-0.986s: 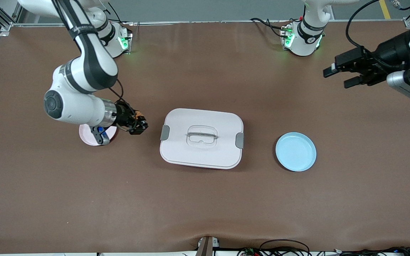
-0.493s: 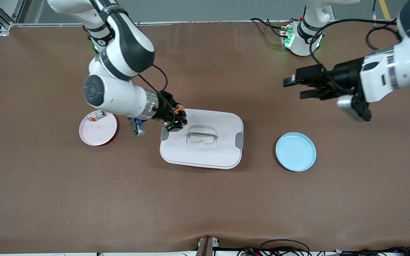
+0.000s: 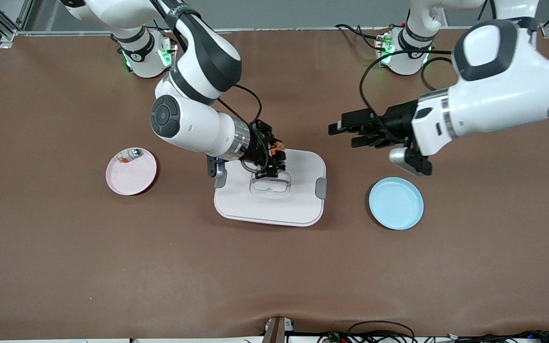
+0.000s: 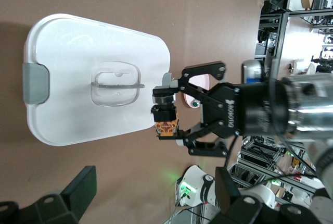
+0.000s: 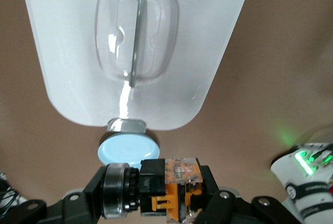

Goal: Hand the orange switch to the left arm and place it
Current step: 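Close the left gripper on the switch held by the right gripper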

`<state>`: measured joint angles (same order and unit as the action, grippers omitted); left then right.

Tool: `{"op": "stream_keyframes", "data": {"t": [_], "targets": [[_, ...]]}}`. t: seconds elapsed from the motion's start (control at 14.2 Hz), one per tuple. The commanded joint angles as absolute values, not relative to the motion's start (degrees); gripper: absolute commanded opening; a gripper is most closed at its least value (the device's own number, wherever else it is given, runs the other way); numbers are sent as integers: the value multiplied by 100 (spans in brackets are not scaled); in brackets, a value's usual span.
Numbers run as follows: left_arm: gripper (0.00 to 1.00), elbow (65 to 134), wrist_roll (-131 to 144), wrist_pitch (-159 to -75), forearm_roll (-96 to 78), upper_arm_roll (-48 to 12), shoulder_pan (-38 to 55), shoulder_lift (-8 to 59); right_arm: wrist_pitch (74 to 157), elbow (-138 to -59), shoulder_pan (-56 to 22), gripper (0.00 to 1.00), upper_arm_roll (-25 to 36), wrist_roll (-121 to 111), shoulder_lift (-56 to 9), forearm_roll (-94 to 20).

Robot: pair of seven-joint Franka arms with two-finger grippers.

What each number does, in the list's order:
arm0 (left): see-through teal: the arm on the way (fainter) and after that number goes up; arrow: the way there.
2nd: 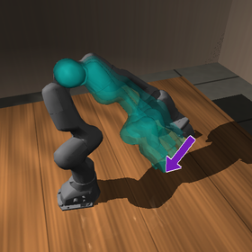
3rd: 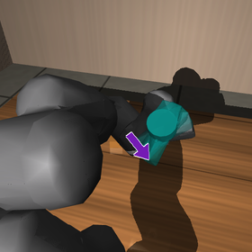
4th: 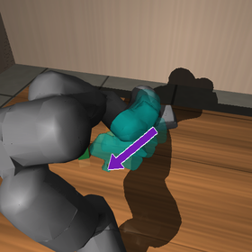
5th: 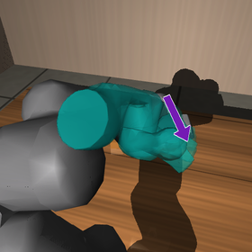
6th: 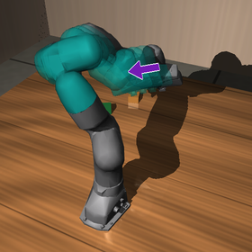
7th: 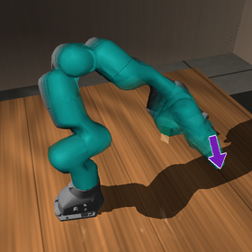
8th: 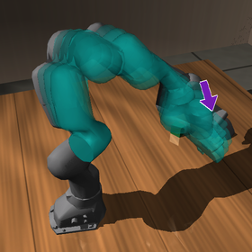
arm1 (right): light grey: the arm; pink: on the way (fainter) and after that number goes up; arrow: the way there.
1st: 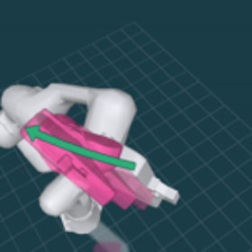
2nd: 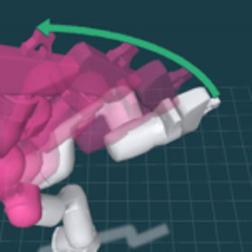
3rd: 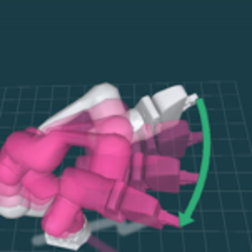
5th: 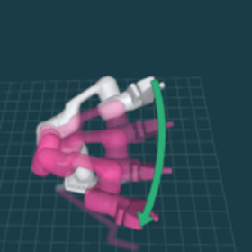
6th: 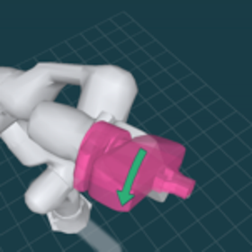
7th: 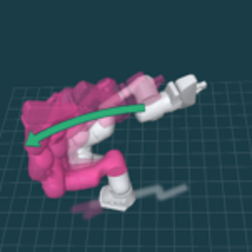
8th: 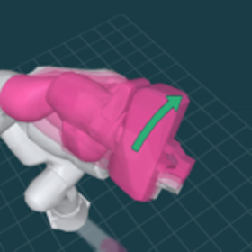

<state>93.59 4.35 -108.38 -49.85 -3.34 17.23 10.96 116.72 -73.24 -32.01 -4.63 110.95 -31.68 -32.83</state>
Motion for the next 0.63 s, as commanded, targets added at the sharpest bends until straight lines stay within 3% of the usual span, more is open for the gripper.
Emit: {"op": "stream_keyframes", "data": {"t": [0.0,0.56], "targets": [[100,9554,466,-11179,-5063,-316,1845,1063,11943,-6961,-3366,0,-413,11478,-3322,-3506],[100,9519,466,-11856,-5185,-378,1986,1415,12428,-6452,-3594,0,-413,12040,-3620,-3516]]}}
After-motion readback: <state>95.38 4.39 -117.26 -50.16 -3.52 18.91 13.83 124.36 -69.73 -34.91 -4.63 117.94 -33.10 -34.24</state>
